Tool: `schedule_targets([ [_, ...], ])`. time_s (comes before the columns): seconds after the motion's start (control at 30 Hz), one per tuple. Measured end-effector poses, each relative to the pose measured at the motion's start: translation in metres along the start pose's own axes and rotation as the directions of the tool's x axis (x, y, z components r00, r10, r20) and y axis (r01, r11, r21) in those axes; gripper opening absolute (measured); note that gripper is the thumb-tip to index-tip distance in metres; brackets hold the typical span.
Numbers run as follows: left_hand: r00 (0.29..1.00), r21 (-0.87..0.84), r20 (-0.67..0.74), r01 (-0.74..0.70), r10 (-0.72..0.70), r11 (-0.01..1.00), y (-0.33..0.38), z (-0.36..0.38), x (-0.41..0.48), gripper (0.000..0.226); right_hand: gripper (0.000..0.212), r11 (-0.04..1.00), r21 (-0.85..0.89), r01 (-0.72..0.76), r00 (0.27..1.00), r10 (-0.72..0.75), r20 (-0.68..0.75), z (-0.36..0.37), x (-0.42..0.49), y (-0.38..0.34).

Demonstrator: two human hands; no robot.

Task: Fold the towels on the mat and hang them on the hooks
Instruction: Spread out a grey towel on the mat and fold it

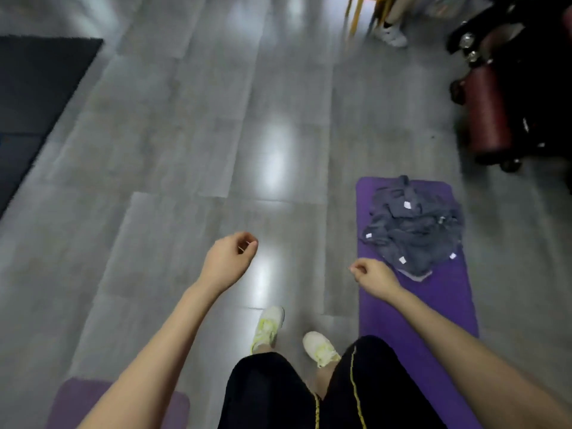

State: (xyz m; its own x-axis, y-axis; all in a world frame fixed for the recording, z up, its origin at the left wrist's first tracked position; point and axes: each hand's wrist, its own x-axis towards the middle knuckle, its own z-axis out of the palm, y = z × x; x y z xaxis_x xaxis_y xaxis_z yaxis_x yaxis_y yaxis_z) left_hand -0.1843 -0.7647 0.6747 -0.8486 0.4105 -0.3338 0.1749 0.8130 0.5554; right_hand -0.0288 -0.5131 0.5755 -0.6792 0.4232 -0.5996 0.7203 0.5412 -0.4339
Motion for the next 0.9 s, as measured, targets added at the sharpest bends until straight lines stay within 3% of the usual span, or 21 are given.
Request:
schedule_targets([
  [0.17,0.917,0.095,0.260,-0.335,0.301,0.938,0.057,0.015,0.067,0.013,0.019,0.935,0.269,-0.232,0.945,0.283,-0.166,0.009,-0.037,0.031],
  [0.4,0.728,0.042,0.507,-0.556,0.462,0.830,0.141,0.115,0.075,0.010,0.017,0.719,0.546,-0.429,0.767,0.610,-0.200,0.047,-0.114,0.115],
  [0.6,0.590,0.074,0.607,-0.708,0.532,0.702,0.198,0.209,0.048,0.011,0.019,0.627,0.607,-0.488,0.677,0.711,-0.190,0.061,-0.146,0.184],
  [0.9,0.508,0.152,0.650,-0.816,0.565,0.557,0.221,0.337,0.068,0.014,0.019,0.541,0.688,-0.484,0.618,0.767,-0.169,0.067,-0.122,0.263],
])
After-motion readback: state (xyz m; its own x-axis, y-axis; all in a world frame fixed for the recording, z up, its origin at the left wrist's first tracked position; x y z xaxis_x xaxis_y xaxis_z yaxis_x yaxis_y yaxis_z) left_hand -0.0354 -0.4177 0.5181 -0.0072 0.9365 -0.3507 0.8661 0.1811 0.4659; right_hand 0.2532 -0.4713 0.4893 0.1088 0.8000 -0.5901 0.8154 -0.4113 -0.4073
